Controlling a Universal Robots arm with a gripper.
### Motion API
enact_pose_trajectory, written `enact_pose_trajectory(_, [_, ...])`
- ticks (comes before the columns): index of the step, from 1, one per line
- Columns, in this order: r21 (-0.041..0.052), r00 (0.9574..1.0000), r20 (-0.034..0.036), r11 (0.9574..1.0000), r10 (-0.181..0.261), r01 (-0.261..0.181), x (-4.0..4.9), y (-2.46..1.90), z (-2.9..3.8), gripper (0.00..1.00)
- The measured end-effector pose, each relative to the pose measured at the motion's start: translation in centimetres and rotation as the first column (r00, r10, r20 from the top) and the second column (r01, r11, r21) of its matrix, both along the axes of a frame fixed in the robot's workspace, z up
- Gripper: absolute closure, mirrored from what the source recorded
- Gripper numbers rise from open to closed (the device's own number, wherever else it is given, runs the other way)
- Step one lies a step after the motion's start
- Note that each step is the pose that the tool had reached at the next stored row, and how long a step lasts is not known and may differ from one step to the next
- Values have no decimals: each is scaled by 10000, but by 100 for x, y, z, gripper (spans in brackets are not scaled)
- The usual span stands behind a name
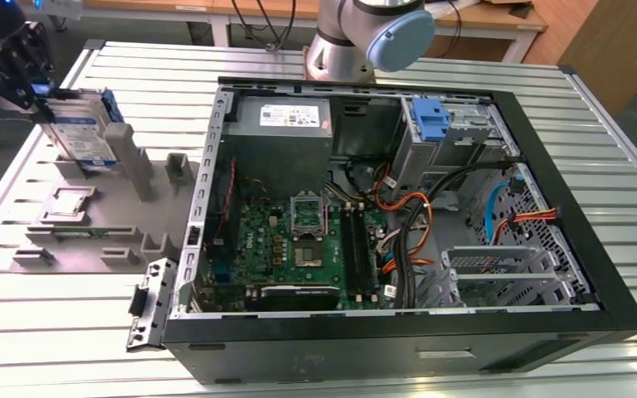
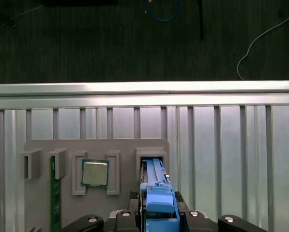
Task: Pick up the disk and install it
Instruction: 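Pick up the disk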
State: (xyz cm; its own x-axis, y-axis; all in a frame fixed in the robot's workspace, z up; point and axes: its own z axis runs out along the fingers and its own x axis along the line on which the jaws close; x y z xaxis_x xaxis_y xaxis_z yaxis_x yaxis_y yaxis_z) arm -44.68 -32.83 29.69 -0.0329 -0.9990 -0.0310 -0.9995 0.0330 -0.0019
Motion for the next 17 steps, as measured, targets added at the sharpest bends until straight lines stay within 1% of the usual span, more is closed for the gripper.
enact_pose_trajectory(7, [0, 10000, 0, 10000, 0, 0, 0, 0, 35, 64])
enact_pose_trajectory(13, [0, 10000, -1, 10000, 0, 0, 0, 0, 47, 64])
enact_pose_trajectory(17, [-1, 10000, -1, 10000, 0, 0, 0, 0, 71, 64])
